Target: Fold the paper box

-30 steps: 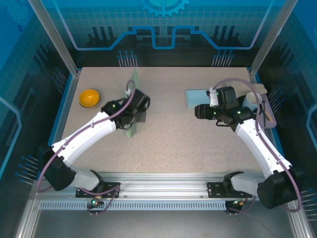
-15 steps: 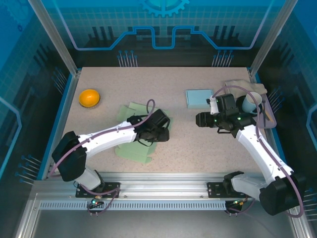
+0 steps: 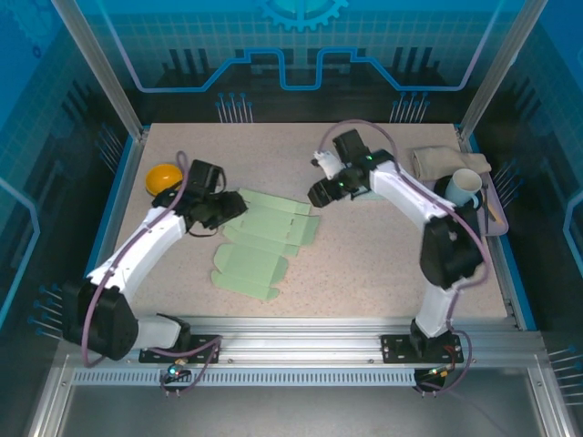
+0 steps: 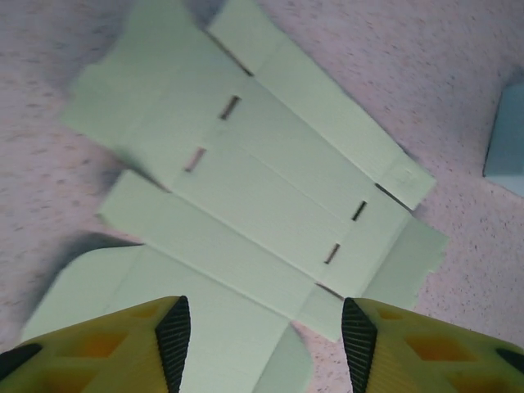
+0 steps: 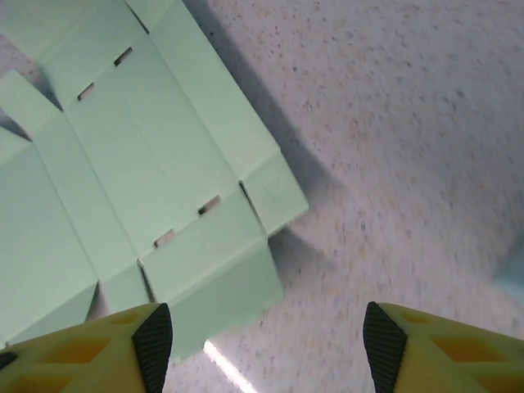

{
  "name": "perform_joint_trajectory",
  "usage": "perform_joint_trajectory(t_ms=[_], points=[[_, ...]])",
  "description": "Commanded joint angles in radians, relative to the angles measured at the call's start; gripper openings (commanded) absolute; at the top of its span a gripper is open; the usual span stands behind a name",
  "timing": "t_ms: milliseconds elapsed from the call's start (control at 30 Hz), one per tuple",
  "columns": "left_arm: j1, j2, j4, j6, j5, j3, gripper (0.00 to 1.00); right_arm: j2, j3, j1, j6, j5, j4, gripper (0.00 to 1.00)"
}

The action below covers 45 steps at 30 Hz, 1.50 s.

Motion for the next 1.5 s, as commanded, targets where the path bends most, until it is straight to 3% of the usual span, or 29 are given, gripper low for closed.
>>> perform_joint_trajectory(t_ms=[0,167,400,800,867,1033,1100,1167,1300,1467], points=[[0.074,-0.083,-0.057,0.079,0.108,-0.065,0.56,0.198,0.221,0.000,-0.206,-0.144,-0.246,0.65],[0.101,-0.126,-0.016,0.072,0.186,-0.136,0.56,0.473,0.586,0.001,-0.311,-0.222,-0.453,0.63],[0.102,-0.148,0.018,0.069,0.185,-0.166,0.56,0.703,0.880,0.002,-0.283,-0.240,-0.524,0.59],[0.101,-0.158,0.039,0.049,0.195,-0.181,0.56,0.791,0.887,0.063,-0.306,-0.363,-0.513,0.52],[0.102,-0.159,0.043,0.046,0.195,-0.188,0.56,0.791,0.884,0.068,-0.314,-0.368,-0.515,0.46],[0.101,-0.161,0.041,0.044,0.190,-0.198,0.56,0.789,0.881,0.072,-0.329,-0.343,-0.520,0.19],[0.101,-0.166,0.039,0.040,0.188,-0.199,0.56,0.774,0.875,0.077,-0.357,-0.349,-0.531,0.14],[0.101,-0.173,0.037,0.038,0.182,-0.196,0.56,0.759,0.865,0.084,-0.378,-0.356,-0.538,0.15],[0.102,-0.182,0.036,0.032,0.177,-0.189,0.56,0.746,0.857,0.093,-0.388,-0.363,-0.540,0.26],[0.101,-0.193,0.028,0.031,0.170,-0.191,0.56,0.765,0.857,0.108,-0.380,-0.332,-0.537,0.28]])
